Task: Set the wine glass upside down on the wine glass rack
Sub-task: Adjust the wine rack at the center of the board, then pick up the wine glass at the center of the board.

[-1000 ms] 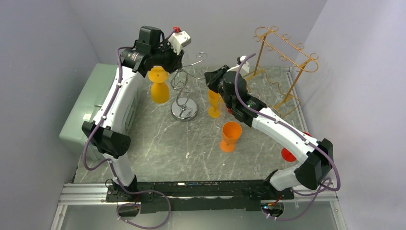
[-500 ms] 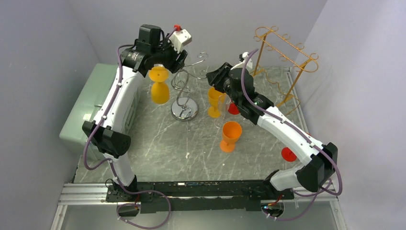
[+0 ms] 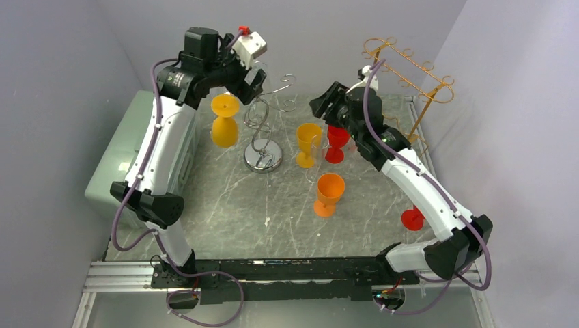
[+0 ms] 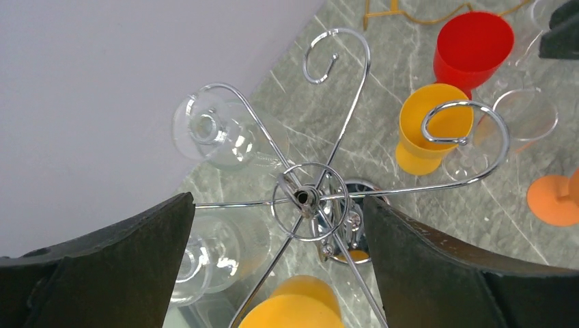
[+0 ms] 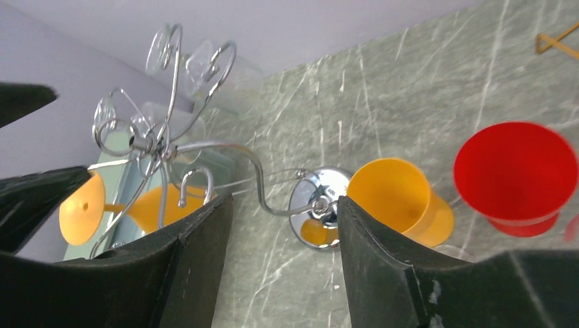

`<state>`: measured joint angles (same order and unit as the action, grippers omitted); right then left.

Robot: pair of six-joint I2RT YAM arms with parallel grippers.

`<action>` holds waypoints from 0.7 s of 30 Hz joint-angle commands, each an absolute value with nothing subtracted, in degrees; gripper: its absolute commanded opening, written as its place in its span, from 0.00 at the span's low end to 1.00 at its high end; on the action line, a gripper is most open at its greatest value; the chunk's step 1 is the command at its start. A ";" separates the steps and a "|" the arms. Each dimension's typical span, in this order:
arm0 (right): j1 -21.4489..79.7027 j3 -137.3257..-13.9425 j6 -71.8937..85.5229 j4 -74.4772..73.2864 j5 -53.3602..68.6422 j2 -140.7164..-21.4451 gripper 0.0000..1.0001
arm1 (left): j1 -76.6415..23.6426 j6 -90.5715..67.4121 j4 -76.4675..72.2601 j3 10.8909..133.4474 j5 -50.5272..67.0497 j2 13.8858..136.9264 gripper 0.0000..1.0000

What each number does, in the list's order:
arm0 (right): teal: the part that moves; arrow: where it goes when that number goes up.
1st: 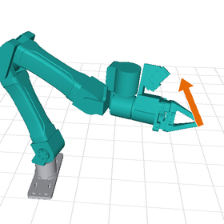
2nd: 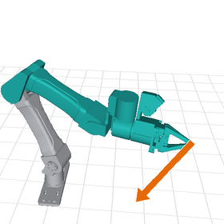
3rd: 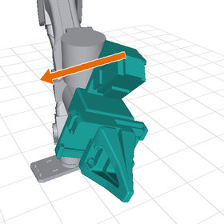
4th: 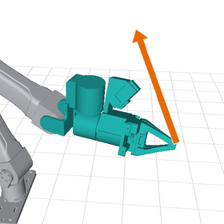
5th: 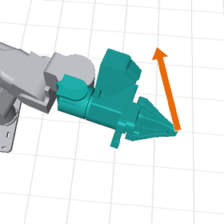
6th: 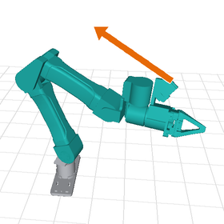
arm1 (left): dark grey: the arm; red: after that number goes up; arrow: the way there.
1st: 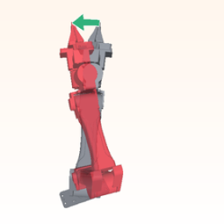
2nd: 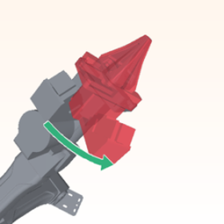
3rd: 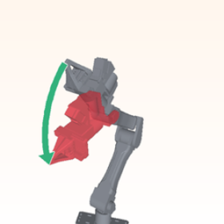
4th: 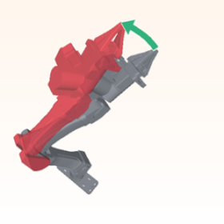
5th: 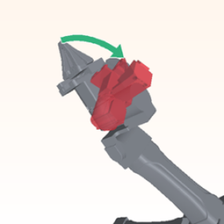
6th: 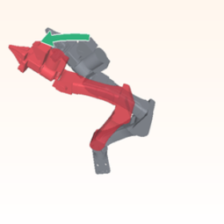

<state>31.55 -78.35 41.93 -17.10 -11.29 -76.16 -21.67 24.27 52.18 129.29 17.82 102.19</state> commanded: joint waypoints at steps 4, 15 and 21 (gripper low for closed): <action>24.36 -84.50 36.95 -21.89 -8.45 -74.45 0.61 | -21.53 22.61 54.16 131.77 17.27 96.15 0.99; 15.62 -88.50 27.63 -27.20 -9.91 -86.50 0.61 | -21.53 25.83 50.37 112.74 19.85 79.79 0.99; 14.00 -91.82 23.87 -28.39 -9.96 -93.31 0.61 | -21.53 25.95 51.09 108.83 18.00 77.38 1.00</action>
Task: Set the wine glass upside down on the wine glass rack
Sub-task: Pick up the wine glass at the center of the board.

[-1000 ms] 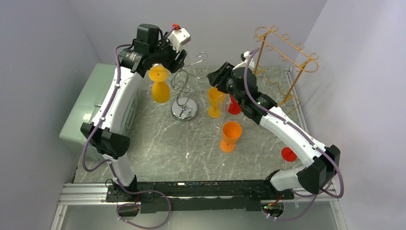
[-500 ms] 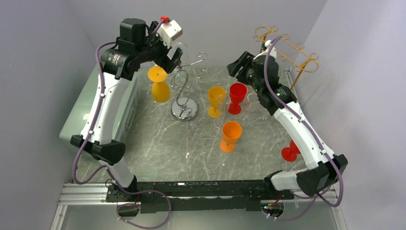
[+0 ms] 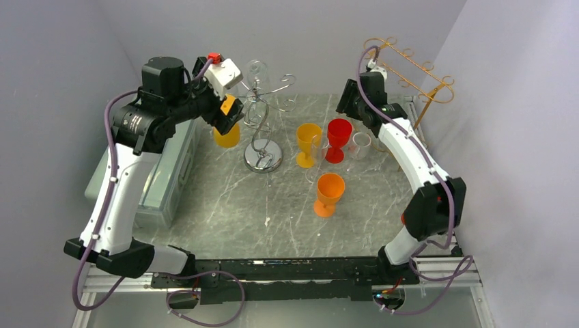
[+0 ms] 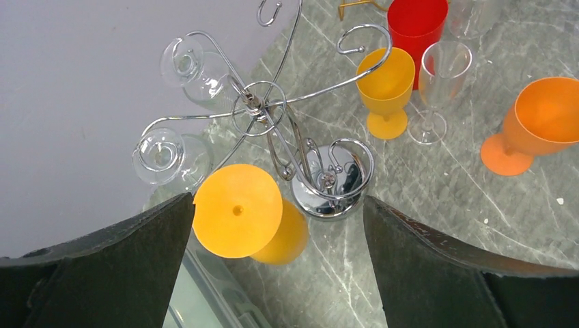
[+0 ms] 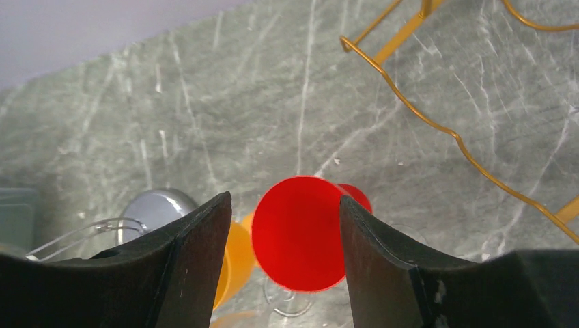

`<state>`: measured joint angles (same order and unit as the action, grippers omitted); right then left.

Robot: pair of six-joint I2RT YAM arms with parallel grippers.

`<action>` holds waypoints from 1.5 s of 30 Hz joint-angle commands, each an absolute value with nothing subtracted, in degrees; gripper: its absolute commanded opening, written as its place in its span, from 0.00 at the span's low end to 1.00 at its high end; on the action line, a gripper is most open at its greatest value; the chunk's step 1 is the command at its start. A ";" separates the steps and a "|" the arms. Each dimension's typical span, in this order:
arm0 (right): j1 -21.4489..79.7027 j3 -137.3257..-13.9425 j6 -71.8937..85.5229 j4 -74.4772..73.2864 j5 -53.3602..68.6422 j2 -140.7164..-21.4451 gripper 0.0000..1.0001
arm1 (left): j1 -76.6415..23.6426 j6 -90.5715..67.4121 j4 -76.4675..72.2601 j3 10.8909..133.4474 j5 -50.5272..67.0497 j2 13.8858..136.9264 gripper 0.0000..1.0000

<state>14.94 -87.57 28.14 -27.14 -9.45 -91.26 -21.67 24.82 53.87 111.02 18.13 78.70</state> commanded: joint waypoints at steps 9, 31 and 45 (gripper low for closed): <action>13.19 -88.44 22.84 -27.68 -9.84 -99.04 0.56 | -21.53 27.13 51.74 107.84 17.22 77.50 0.99; 13.14 -88.71 22.92 -29.06 -14.23 -104.30 0.13 | -21.53 26.86 52.03 107.27 19.44 77.70 0.99; 14.06 -100.94 22.57 -33.18 -13.67 -87.11 0.00 | -21.53 22.50 53.12 110.86 22.51 77.54 0.99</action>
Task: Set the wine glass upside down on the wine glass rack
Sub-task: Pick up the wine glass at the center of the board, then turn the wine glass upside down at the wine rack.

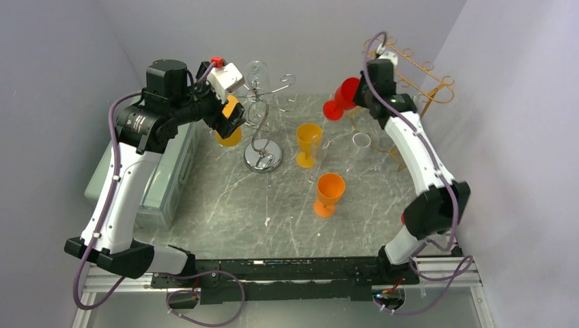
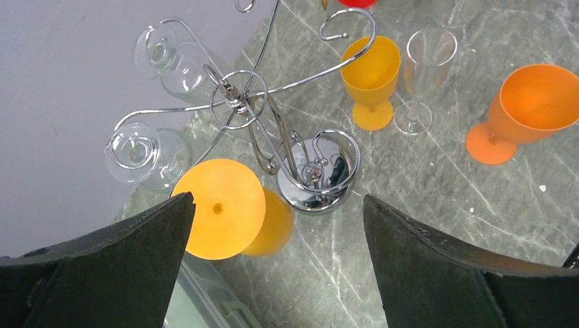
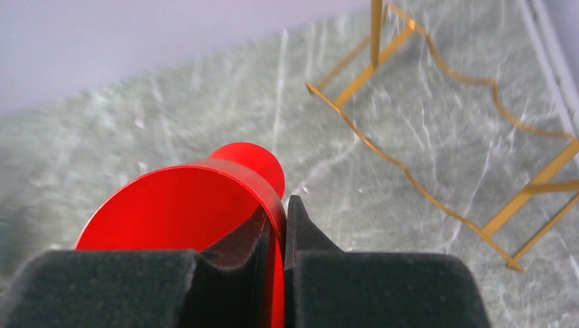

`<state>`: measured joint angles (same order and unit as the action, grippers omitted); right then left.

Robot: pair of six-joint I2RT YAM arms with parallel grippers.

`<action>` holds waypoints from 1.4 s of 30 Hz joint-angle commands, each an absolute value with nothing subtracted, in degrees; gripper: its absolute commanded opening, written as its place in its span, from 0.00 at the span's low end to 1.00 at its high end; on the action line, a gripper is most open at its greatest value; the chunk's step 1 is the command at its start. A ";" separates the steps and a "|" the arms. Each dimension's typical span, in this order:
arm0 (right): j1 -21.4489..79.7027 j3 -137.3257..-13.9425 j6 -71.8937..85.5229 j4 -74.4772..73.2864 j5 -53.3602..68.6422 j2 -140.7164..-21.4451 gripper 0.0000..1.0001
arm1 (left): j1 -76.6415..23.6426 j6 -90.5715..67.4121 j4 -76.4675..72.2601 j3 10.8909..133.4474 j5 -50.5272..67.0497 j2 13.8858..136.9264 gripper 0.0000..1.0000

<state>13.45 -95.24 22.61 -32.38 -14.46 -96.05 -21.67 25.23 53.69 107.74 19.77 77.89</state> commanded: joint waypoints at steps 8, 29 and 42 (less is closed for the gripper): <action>23.07 -96.74 24.62 -29.26 -10.48 -69.45 0.00 | -21.53 18.20 52.71 110.08 27.72 76.41 0.99; 31.89 -78.56 30.56 -2.79 6.59 -58.36 0.00 | -21.53 9.76 46.55 109.67 40.27 77.57 1.00; 32.55 -70.68 35.95 10.38 9.81 -57.74 0.00 | -21.62 7.21 43.04 110.13 41.13 81.35 0.92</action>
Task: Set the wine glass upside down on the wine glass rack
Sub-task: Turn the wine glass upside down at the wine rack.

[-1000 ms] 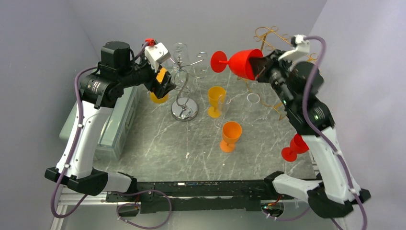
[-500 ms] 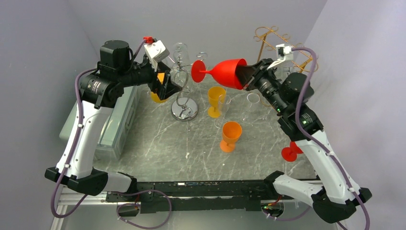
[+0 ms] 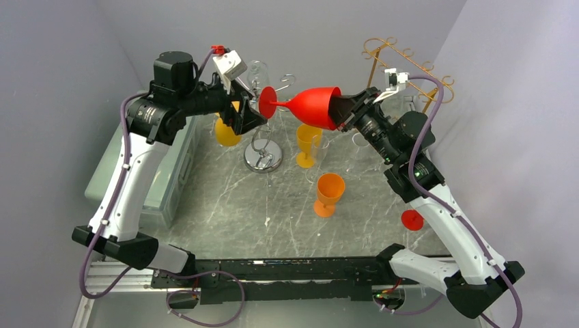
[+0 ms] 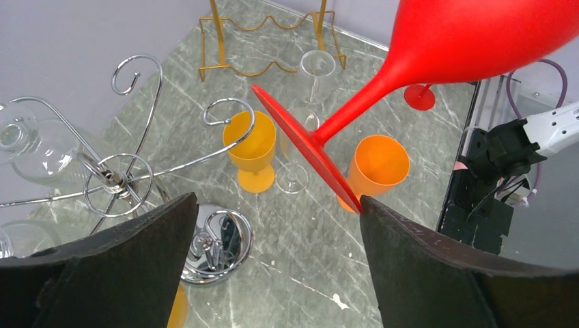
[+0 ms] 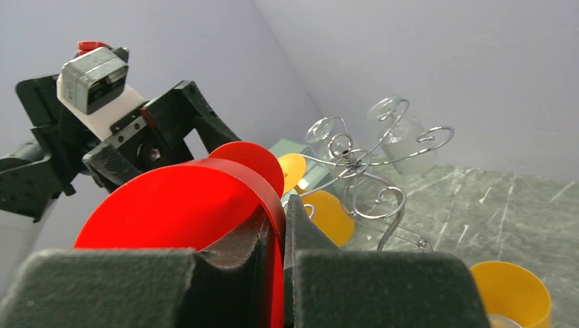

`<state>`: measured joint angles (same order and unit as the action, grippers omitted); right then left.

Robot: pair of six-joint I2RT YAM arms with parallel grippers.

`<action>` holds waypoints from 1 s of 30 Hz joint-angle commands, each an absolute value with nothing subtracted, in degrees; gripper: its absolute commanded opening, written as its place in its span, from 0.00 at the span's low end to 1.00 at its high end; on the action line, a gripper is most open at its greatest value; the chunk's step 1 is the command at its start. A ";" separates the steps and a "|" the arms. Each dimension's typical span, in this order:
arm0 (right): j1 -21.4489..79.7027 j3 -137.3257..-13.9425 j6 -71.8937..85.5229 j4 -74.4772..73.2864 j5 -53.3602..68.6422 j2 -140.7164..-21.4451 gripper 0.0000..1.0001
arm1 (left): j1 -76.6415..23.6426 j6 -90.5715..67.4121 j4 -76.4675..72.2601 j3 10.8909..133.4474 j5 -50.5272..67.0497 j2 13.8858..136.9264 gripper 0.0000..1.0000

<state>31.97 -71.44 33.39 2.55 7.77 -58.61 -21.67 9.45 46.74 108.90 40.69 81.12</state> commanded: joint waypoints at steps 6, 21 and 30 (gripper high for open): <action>34.91 -67.45 36.90 15.35 10.88 -57.74 0.00 | -21.62 7.21 41.60 111.79 42.62 83.65 0.73; 36.24 -74.24 19.00 -13.45 11.48 -54.76 1.00 | -21.71 31.89 31.13 110.31 37.32 80.57 0.00; 34.32 -85.22 13.84 -19.41 18.15 -58.32 1.00 | -23.49 50.03 18.13 97.11 46.97 72.19 0.00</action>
